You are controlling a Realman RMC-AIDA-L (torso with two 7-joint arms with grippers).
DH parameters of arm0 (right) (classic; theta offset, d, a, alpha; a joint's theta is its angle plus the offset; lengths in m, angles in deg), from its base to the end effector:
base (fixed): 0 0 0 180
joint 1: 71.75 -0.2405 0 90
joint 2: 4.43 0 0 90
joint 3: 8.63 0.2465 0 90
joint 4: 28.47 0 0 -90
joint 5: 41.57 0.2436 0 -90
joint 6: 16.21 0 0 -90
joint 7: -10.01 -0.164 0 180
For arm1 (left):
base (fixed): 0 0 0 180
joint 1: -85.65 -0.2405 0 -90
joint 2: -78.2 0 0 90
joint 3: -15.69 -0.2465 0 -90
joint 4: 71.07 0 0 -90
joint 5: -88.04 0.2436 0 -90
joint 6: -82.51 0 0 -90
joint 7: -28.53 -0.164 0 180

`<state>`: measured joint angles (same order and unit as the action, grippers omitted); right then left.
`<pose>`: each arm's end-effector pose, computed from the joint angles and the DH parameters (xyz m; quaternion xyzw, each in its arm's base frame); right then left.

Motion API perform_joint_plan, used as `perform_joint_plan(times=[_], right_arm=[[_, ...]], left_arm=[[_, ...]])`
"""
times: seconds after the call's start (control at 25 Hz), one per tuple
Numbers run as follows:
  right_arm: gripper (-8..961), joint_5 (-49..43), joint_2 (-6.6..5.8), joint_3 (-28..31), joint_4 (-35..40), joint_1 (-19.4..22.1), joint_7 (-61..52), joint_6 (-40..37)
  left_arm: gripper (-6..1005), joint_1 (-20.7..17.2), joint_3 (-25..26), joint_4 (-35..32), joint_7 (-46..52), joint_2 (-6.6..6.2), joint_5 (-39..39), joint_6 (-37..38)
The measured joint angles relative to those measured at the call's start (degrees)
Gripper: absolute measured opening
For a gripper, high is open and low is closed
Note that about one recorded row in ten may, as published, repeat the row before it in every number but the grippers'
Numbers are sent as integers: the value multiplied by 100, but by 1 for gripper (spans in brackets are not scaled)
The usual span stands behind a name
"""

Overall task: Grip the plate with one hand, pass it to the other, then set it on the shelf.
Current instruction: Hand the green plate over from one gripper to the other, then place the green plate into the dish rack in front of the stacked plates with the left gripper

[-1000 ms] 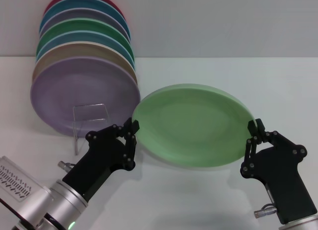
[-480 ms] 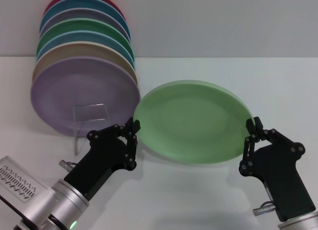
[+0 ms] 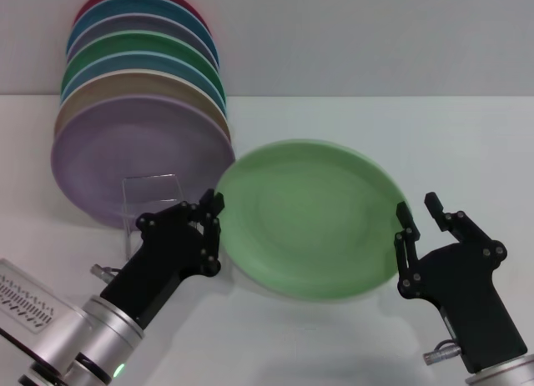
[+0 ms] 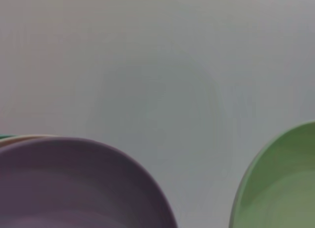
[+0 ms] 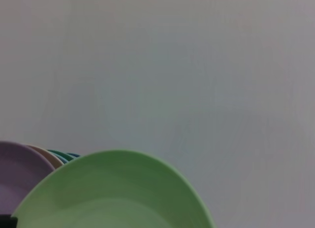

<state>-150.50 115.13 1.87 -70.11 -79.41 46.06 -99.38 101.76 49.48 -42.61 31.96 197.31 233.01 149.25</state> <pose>0.2371 0.2241 -0.1197 -0.7222 0.0992 0.2984 0.6161 -0.2490 0.2946 -0.1261 -0.8083 -0.1558 -0.3654 0.4347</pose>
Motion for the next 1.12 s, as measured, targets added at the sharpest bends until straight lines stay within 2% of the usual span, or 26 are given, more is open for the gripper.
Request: perform_joint_plan(times=[0.12, 0.28, 0.36, 0.6, 0.76, 0.8, 0.96, 1.12], right_arm=[[228, -31, -18, -124, 130, -15, -258, -125], [277, -42, -30, -512, 469, -71, -772, -640], [300, -43, -30, -651, 682, -67, -1113, -927], [365, -48, -30, -759, 851, -130, -1456, -863], [392, -50, -29, -819, 905, -222, -1461, -717], [397, -50, -26, -821, 920, -245, -1465, -653], [407, -26, -23, -809, 938, -301, -1476, -483], [406, -17, -25, -801, 943, -315, -1477, -452]], left_arm=[[30, -24, 78, 0, 0, -7, -51, 28], [29, -100, 156, -2, 28, -37, -57, 223], [28, -239, 156, -16, 91, -60, -55, 644], [28, -426, 209, -87, 229, -82, -45, 1431], [28, -509, 766, -242, 152, -73, -39, 1881], [28, -509, 766, -242, 152, -73, -39, 1881], [28, -490, 1406, -472, 42, -45, -50, 2057], [28, -507, 1716, -570, -51, -40, -51, 2140]])
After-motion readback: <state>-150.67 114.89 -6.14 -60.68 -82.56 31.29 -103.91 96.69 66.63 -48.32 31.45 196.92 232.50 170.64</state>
